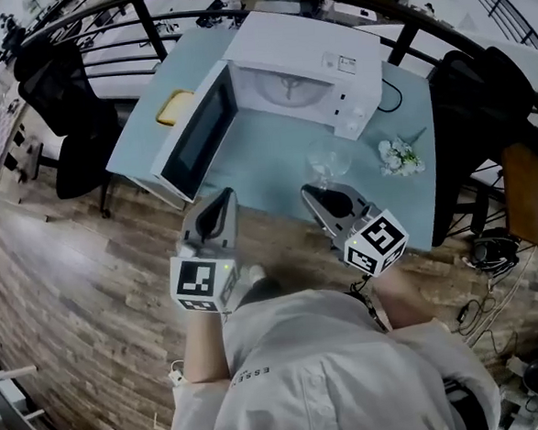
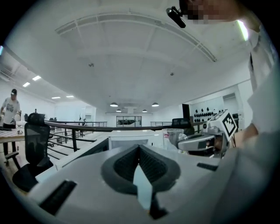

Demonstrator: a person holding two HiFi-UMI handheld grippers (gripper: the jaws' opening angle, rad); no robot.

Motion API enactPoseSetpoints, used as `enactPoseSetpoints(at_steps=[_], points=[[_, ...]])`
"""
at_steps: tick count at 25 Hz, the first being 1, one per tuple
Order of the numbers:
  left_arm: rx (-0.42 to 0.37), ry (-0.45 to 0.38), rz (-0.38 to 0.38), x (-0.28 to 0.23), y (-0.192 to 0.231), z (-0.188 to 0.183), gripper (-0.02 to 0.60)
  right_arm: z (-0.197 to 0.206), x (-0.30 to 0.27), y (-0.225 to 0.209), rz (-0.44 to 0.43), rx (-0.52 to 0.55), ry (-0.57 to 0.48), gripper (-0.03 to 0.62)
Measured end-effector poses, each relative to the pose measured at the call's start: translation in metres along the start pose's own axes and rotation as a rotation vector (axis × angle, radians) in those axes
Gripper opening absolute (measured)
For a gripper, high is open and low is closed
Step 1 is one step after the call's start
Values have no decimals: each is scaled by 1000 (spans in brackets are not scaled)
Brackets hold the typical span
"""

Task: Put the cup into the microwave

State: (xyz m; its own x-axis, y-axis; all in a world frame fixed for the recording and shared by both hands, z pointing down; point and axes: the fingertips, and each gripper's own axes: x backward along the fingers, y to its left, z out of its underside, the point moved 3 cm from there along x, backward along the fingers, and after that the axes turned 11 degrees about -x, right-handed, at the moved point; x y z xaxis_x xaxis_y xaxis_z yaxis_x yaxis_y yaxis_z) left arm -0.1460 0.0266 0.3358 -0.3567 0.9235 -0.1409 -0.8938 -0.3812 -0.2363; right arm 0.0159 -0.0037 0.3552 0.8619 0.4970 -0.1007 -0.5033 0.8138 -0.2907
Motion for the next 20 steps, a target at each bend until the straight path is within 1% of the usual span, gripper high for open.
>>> enactPoseSetpoints(at_steps=[3,5,8,11,17,20], points=[[-5,-8,77,-24,34,5,2,-6,-35,-9,63,-15,-16,18],[-9,-3,128,-36,48,10,2,-8,-53,-14,97,-22,-16,18],[-23,6,194,-51,62,18,2,-9,-72,-21,147,-32,-17,18],[-25,-1,237,-68,70,21,2,-8,-86,-31,181,-45,-13,19],[-46,-22,327,-107,67,21,2,-3,-109,-67,201,-50,14,20],[-56,-23,341,-128,69,24,2,1,-122,-86,182,-50,28,18]])
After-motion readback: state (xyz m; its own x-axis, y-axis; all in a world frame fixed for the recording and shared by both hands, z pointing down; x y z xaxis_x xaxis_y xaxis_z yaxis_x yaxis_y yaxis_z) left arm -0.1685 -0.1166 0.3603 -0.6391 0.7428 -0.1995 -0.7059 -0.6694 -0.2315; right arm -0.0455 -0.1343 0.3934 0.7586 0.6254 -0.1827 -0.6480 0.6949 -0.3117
